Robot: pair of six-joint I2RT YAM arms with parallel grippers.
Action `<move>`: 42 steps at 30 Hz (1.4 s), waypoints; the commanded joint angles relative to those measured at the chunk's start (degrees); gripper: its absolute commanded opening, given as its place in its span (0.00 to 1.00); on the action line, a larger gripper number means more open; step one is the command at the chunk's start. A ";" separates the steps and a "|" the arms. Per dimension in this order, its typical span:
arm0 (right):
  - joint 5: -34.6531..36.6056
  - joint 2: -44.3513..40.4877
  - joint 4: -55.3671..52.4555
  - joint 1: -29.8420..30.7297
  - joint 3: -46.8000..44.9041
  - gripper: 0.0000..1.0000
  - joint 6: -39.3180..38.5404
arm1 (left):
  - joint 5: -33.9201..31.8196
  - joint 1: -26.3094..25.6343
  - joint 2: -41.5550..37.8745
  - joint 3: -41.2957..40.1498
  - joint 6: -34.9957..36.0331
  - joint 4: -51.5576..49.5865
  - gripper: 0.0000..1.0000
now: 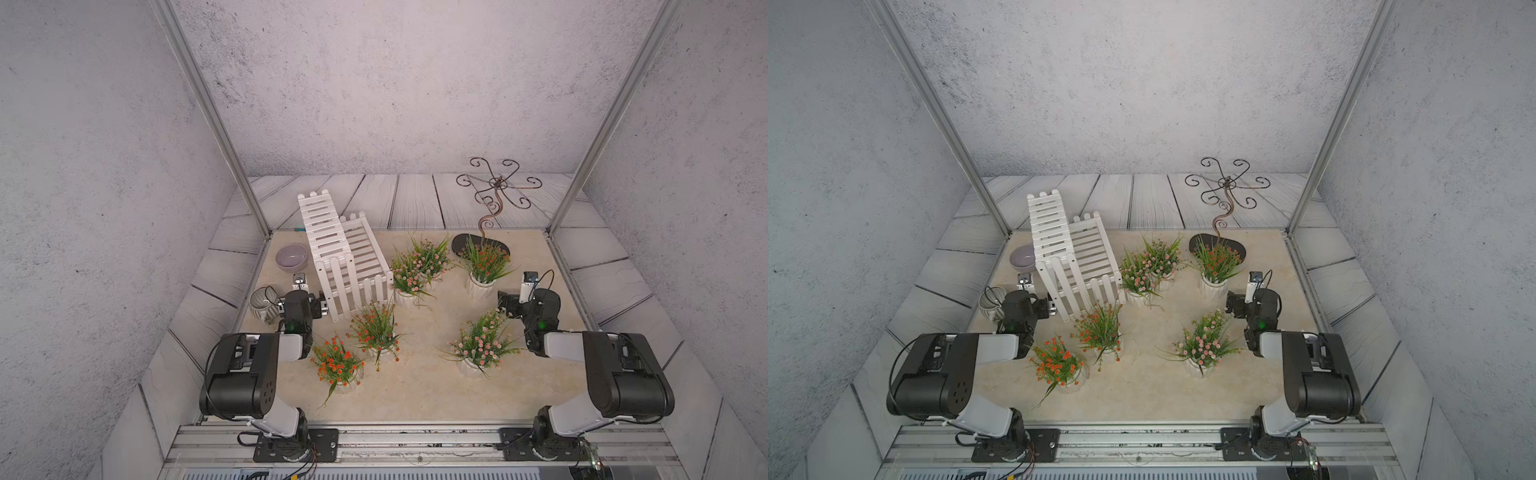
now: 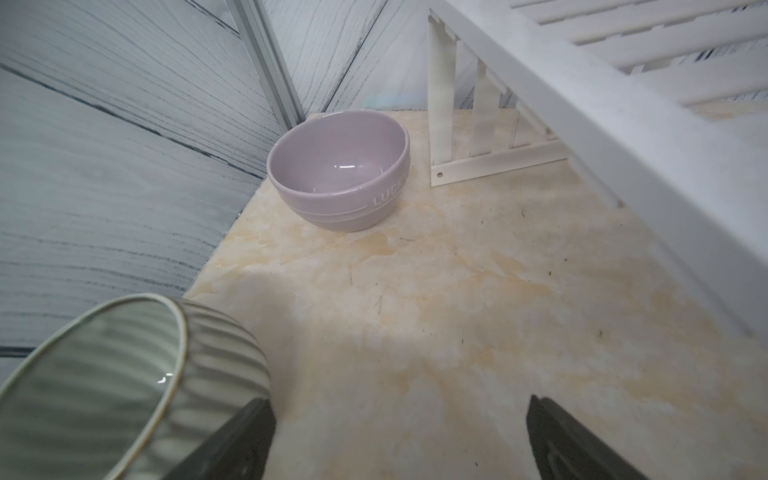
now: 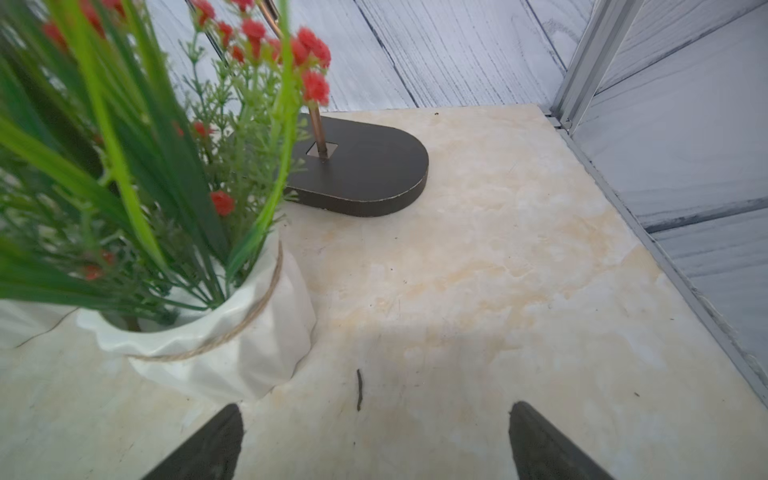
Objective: Place the baby's breath potted plants on the rack by color
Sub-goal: Move the rack to the center of the board.
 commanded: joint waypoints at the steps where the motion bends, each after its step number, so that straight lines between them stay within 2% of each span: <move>1: 0.83 0.15 0.03 0.29 0.87 0.99 -0.33 | 0.60 0.52 -0.68 0.35 -0.72 0.13 0.99; 25: 1.57 -0.15 0.01 0.70 1.02 0.99 -0.52 | 0.68 0.51 -0.77 0.37 -0.76 -0.02 0.99; 27: 3.89 -2.83 -5.26 1.85 2.79 0.99 -1.04 | 0.12 0.49 -1.30 0.74 -0.82 0.99 0.99; 30: 7.34 -6.29 -19.35 1.96 8.87 0.99 1.94 | -2.11 0.58 -6.87 9.34 -2.08 -20.13 1.00; 32: 8.84 -7.74 -25.20 1.96 11.36 0.99 5.08 | -3.34 0.59 -9.33 11.79 -3.03 -24.92 1.00; 36: 10.46 -12.27 -36.12 1.96 14.95 0.99 10.93 | -5.59 -0.21 -13.18 14.63 -7.12 -30.53 0.98; 39: 10.49 -15.65 -44.99 2.28 18.34 0.99 11.67 | -8.15 -0.85 -14.82 17.58 -8.71 -35.83 0.98; 42: 11.85 -20.61 -49.31 3.98 19.16 0.99 14.39 | -8.76 -0.77 -16.36 19.72 -10.32 -40.16 0.98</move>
